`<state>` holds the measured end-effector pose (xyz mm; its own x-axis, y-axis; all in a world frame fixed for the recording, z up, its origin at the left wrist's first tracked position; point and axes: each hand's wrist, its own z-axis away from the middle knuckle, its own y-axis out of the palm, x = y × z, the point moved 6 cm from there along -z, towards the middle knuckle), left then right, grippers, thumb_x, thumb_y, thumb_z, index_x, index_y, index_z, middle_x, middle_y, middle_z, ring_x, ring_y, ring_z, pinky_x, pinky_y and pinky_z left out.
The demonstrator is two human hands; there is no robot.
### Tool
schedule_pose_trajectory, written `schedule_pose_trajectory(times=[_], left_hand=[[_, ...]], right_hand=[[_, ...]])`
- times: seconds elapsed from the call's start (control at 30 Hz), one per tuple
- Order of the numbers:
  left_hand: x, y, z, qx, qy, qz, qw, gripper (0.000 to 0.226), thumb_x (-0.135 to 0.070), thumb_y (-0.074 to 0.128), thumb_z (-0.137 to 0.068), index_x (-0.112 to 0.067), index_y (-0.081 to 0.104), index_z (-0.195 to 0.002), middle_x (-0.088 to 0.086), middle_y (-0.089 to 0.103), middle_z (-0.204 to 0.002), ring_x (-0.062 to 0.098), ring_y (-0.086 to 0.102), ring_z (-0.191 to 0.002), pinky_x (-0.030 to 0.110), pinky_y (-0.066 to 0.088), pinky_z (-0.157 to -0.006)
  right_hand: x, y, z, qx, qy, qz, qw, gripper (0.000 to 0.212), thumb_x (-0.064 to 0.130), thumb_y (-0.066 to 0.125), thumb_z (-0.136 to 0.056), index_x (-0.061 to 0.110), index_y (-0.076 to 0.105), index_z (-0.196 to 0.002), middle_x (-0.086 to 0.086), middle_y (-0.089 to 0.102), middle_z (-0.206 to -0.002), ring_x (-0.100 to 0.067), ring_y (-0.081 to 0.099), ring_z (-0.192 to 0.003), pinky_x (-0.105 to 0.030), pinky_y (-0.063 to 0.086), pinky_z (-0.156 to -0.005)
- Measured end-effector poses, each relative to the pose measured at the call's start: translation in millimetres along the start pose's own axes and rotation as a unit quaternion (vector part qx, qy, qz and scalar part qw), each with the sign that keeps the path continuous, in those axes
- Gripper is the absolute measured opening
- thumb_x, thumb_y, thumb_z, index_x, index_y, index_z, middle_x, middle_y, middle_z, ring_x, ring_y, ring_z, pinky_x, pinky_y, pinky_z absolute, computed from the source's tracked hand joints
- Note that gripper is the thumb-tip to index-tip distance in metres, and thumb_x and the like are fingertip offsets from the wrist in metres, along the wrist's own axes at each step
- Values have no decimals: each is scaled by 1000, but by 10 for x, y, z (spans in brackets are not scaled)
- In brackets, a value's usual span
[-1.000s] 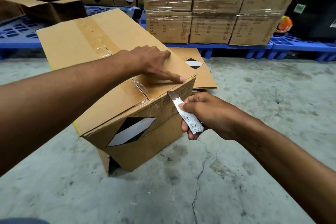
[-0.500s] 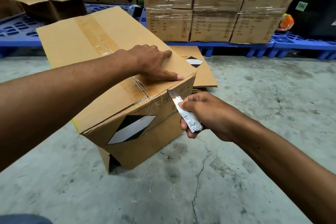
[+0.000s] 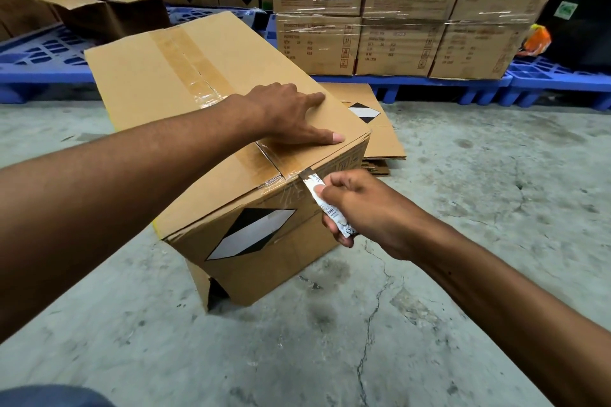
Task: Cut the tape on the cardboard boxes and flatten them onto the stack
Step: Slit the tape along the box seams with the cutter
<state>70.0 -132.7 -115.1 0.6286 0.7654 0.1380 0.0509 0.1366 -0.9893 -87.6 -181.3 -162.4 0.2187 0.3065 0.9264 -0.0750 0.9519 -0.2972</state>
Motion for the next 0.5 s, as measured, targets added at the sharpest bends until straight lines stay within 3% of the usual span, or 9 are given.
schedule_pose_trajectory(times=[0.37,0.5], left_hand=[[17,2,13,-16,-5,4,1000,101,-89,30,-66,-36,12,-151,13,36,-147,33,41,-129,40,40,-85],[18,2,12,-28,-3,-7,1000,100,-89,28,-67,-36,13,-151,12,37,-147,32,41,-128,38,38,-78]], right_hand=[[-15,90,29,-8,-2,-11,1000,26,21,40,-102,11,49,-80,-4,54,-52,-7,43,-33,-20,37,-38],[-53,125,2,-27,-15,-28,999,24,22,40,-102,12,52,-83,3,51,-46,-7,40,-35,-22,33,-38]])
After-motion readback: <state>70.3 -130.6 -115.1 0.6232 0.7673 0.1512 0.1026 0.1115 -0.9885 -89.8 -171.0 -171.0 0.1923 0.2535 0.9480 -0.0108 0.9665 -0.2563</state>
